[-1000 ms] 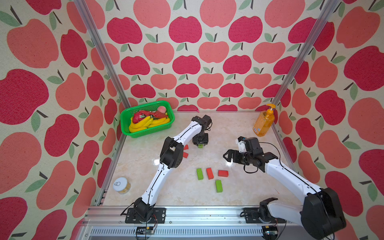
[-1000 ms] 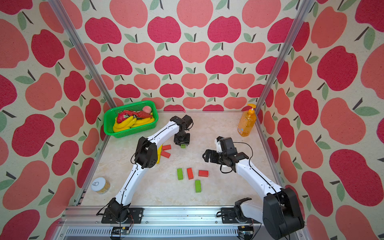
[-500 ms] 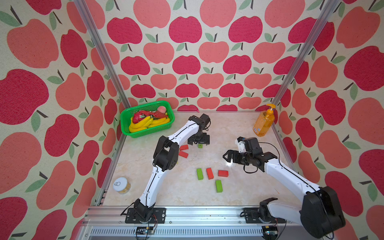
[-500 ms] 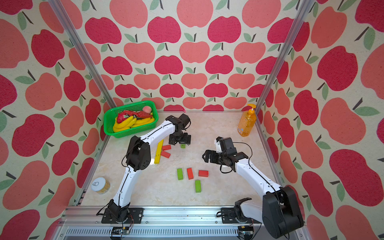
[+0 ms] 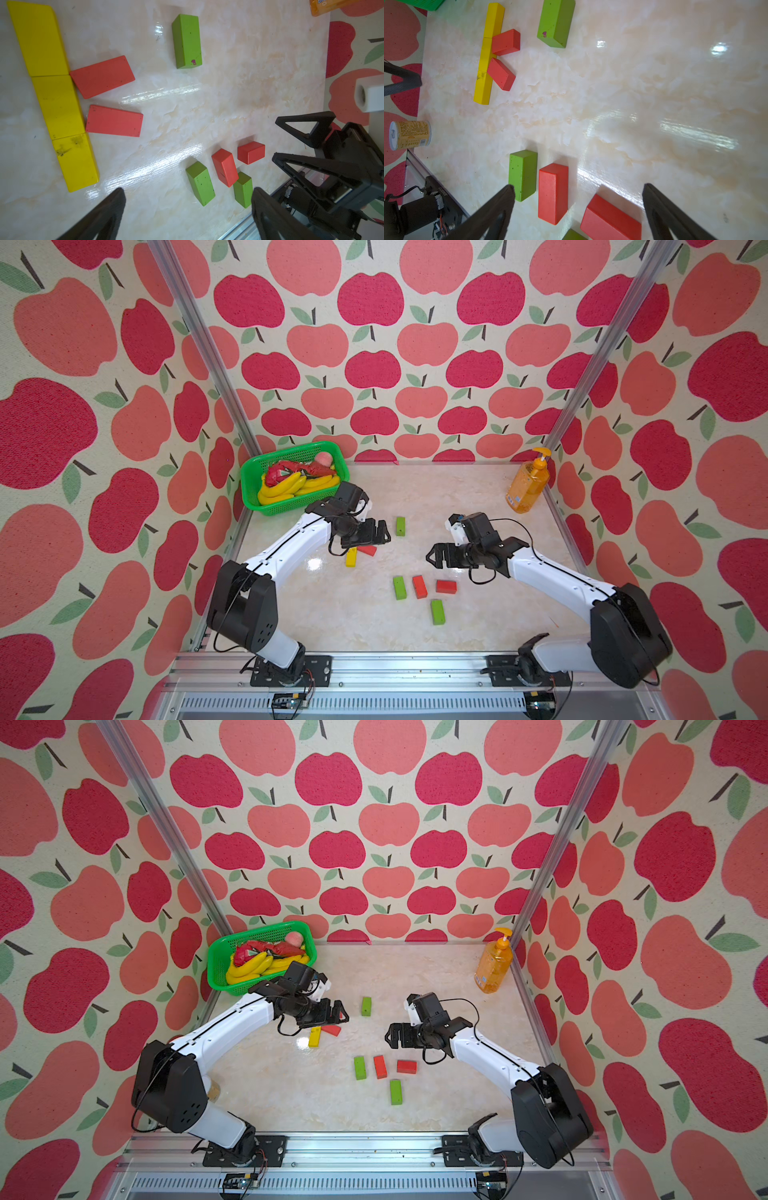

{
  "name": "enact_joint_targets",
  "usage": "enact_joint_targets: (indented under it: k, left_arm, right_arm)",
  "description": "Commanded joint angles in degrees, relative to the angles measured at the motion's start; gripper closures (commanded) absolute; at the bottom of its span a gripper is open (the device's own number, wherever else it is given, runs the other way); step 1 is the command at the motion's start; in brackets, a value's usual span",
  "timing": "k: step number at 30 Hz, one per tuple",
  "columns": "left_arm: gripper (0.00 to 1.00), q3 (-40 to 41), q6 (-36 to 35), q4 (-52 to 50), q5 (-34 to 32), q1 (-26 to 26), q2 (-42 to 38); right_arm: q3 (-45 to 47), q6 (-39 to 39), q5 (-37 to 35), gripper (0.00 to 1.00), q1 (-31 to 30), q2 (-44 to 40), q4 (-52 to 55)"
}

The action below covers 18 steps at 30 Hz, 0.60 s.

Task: Assemble the letter k with building blocks
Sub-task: Pick up the building block from the center of the board.

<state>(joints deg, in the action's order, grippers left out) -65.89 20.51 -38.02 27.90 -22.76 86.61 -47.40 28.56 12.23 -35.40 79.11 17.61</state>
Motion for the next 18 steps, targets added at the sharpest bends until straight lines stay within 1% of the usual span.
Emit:
enact_joint_targets:
  k: [1, 3, 5, 6, 9, 11, 12, 14, 18]
  left_arm:
    - [0.02, 4.78, -6.93, 4.14, 12.78, 2.66, -4.59]
    - [0.02, 7.34, -9.72, 2.6, 15.46, 4.74, -7.46]
    - [0.02, 9.66, -10.96, 1.07, 17.58, 7.21, -8.97]
    - [0.02, 9.79, -10.27, 0.11, 17.5, 8.11, -9.13]
    - [0.02, 8.02, -12.68, -4.24, 22.64, 9.89, -8.39]
    - [0.02, 8.46, -14.24, -6.17, 25.47, 11.54, -8.98]
    - [0.02, 9.77, -12.73, -4.31, 25.49, 11.78, -9.89]
    - [0.02, 12.83, -11.04, 0.26, 28.67, 11.96, -11.03]
    - [0.02, 12.73, -11.13, 0.54, 26.92, 11.53, -12.24]
  right_arm:
    - [-3.41, 3.18, -3.38, 0.01, -2.79, 2.57, -1.96]
    - [-4.69, 4.83, -4.52, 0.01, -5.46, 4.61, -2.53]
    - [-6.9, 6.48, -6.37, 0.01, -8.19, 7.47, -2.02]
    - [-8.46, 7.42, -7.43, 0.01, -9.81, 9.31, -1.19]
    - [-13.36, 9.56, -9.18, 0.01, -13.6, 13.74, 0.84]
    - [-14.74, 11.53, -10.0, 0.01, -15.23, 15.16, -0.01]
    - [-14.91, 12.59, -10.16, 0.01, -15.72, 15.73, -1.09]
    - [-15.32, 13.83, -10.59, 0.01, -16.53, 16.95, -2.02]
    - [-17.8, 14.69, -14.56, 0.01, -19.68, 18.56, 3.1]
